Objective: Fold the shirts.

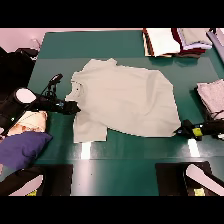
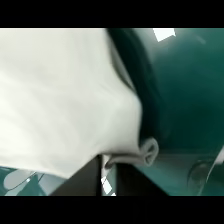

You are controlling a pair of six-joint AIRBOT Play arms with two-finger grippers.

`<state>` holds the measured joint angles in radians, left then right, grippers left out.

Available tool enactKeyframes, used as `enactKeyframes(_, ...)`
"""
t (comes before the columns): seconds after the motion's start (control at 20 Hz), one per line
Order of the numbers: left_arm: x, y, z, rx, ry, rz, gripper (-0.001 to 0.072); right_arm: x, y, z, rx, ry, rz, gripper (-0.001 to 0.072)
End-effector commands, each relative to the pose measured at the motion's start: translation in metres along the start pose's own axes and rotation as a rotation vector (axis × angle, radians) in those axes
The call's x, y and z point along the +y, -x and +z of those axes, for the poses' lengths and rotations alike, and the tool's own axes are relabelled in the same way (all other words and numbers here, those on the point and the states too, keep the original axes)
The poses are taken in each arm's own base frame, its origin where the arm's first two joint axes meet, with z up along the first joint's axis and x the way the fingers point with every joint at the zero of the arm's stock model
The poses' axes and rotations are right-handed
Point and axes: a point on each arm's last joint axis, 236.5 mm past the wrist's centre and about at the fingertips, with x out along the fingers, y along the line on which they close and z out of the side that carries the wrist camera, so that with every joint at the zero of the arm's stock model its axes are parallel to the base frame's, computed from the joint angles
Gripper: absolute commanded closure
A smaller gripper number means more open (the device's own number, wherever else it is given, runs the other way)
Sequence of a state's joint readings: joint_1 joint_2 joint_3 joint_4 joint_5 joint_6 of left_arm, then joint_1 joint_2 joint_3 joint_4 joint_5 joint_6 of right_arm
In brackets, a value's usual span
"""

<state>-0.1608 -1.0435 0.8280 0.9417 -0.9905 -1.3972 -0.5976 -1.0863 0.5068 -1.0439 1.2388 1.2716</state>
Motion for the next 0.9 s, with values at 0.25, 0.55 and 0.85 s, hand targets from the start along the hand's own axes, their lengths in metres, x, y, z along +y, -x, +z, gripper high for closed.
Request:
enactKeyframes(0.25, -0.059, 0.079, 0.061, -0.197, -0.162, -0.036, 0.0684, 0.129, 0.093, 0.052, -0.395, 0.444, 0.028, 0.0698)
enactKeyframes(0.55, -0.185, 0.331, 0.109, -0.796, -0.501, -0.004, 0.0684, 0.262, 0.321, 0.018, -0.987, 0.794, 0.067, 0.0699)
enactKeyframes(0.85, -0.267, 0.511, 0.062, -1.238, -0.683, -0.034, 0.0685, 0.323, 0.458, -0.068, -1.331, 0.968, 0.07, 0.0699)
